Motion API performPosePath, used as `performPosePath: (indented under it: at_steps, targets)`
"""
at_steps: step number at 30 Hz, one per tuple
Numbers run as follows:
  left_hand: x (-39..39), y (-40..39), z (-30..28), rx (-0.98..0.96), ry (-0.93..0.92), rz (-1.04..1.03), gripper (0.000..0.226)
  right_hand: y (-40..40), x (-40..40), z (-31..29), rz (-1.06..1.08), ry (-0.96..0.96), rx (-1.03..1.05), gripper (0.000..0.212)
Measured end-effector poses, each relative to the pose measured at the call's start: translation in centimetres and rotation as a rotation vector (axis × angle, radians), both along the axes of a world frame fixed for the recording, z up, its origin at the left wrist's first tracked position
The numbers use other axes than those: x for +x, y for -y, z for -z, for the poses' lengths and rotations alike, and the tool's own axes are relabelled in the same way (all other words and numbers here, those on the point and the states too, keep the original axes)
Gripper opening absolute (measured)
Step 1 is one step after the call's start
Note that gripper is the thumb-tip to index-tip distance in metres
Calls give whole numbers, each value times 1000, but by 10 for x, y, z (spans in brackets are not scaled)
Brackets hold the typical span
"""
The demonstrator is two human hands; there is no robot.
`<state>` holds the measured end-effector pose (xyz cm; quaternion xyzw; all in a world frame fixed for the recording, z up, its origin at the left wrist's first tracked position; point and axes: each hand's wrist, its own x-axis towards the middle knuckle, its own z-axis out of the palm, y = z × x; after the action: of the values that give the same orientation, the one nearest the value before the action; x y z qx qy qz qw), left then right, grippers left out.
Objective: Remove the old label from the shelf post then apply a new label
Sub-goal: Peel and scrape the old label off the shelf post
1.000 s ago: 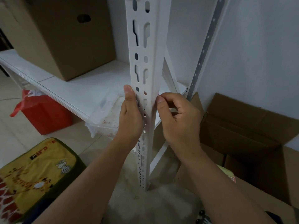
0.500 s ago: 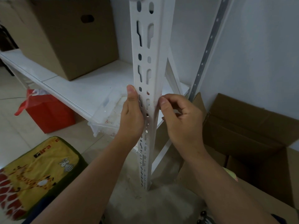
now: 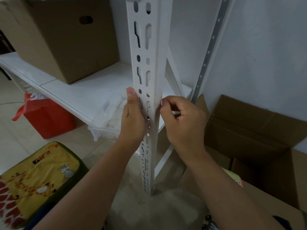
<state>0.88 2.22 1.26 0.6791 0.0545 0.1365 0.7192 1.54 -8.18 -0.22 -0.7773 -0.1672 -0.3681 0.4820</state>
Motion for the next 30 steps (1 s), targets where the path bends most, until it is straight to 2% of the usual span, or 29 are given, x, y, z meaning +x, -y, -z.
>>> performPosePath:
  at_steps: [3,7,17,25,27,30]
  targets:
    - [-2,-1,-1,6,-1,19,42,5,1,-2,-52,-73,98,14]
    - [0,-1,0,2,10,4,45,4,-5,-7,-150,-37,20,17]
    - [1,2,1,-24,20,-27,48,2,-2,1,-64,36,-25,19]
    - [2,3,2,-30,16,-34,49,-9,-5,-2,-38,47,67,14]
    - [2,2,1,-33,16,-30,50,-6,-2,1,-34,-28,50,13]
    - [1,3,1,-41,15,-40,49,-2,6,14,-83,-325,-26,16]
